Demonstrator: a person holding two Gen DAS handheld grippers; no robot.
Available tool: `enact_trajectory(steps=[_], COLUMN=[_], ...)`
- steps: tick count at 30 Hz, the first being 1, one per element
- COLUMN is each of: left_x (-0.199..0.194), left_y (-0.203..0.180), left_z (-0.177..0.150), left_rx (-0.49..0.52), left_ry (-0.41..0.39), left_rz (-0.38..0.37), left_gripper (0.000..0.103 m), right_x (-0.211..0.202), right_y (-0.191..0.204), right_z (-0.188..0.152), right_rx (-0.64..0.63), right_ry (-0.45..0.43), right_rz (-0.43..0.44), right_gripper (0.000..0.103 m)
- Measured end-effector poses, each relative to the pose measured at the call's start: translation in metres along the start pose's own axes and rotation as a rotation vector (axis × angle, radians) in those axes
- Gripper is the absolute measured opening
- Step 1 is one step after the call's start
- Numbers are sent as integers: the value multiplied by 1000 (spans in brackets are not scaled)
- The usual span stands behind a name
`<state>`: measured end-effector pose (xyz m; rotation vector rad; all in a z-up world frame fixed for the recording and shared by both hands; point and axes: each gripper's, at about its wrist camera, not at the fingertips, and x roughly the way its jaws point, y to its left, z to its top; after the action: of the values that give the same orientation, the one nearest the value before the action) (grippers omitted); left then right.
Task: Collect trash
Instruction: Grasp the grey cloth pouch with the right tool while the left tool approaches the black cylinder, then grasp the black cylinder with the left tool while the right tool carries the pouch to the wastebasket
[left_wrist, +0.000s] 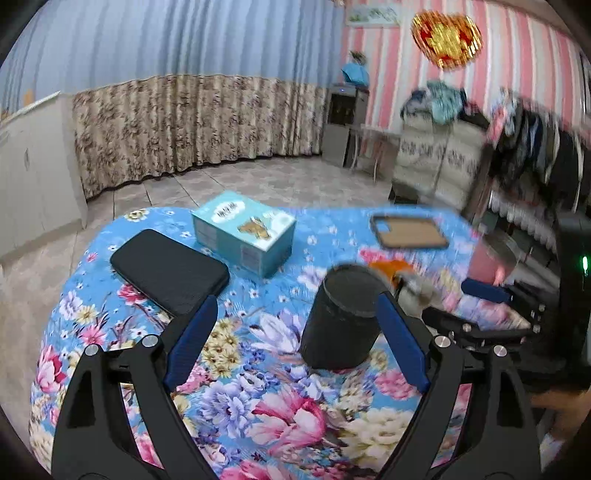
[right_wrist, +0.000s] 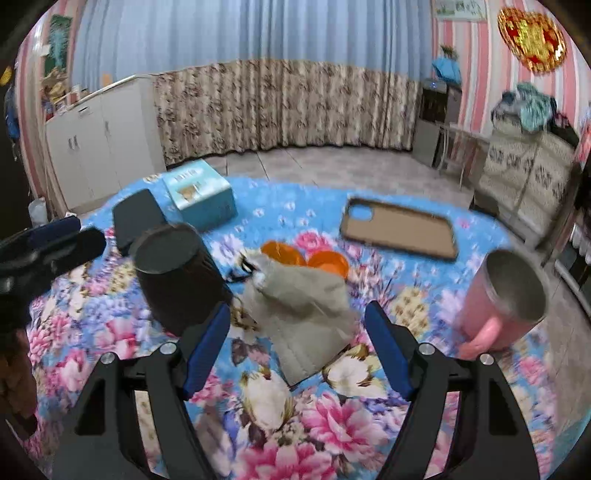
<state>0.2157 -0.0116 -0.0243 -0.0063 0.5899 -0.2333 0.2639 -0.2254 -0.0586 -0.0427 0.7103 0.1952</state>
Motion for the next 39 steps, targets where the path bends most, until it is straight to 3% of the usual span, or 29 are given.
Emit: enact_trajectory(steps=[5,6,7,10,19,28,30,31,39], left_x=[17,17,18,20,26,59,62,62,8], left_y=[-14,-15,-15,-15,-30,-40,-38,-37,-33], left_z=[-5,-5,-6,-8,-18,-11,-8,-8,-6], left_rx=[36,37,37,17,34,12,-3,-10,-69], left_ry=[55,56,55,64,86,118,120,121,19], left_rz=[-10,-7,1,-11,-30,-12,-14,-14,-30], left_gripper=[85,85,85,85,88,87,67,62,62], right_x=[25,27,30,26,-39,-52,-52,-53,-79], right_y=[-1,-1,-1,-3,-26,-37,-36,-36,-40], right_z=[1,1,2,0,-1,1,1,1,-7], right_rx=[2,4,6,17,104,140,134,133,137], right_ry=[63,61,69,58,-67,-93,-94,-97,-124], right_rz=[-3,-9,-10,0,11,26,29,29,40], right_gripper=[73,65,48,23,20,20,20,20,20])
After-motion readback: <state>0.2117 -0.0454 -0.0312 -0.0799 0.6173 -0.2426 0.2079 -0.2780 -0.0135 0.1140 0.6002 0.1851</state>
